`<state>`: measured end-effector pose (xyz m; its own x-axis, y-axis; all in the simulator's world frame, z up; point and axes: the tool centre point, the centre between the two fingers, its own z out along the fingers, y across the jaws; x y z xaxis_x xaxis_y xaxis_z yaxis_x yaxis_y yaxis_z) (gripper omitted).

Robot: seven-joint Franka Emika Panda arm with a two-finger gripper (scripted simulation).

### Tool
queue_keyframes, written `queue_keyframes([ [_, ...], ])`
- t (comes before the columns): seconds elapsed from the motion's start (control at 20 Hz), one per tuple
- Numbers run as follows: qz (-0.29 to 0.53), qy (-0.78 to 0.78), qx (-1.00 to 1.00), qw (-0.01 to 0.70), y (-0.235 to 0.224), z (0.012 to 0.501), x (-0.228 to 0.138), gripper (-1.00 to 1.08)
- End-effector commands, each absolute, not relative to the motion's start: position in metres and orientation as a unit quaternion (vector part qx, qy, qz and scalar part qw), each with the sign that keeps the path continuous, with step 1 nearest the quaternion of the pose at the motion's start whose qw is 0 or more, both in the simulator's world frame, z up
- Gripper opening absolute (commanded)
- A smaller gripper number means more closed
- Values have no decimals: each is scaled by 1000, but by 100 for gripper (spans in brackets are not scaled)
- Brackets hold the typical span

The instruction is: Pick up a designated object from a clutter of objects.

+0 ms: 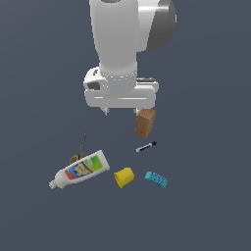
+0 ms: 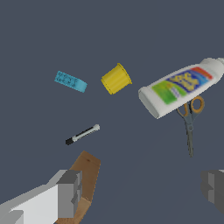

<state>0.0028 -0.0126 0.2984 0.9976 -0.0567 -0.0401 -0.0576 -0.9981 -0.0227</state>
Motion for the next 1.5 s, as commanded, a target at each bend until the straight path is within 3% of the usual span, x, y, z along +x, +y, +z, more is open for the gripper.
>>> queue_keyframes([
  [0.0,20,29,-999,12,-13,298,3,100],
  [0.85,13,27,-1000,8,6,298,5,100],
  [1.45,10,41,-999,16,-42,243,19,100],
])
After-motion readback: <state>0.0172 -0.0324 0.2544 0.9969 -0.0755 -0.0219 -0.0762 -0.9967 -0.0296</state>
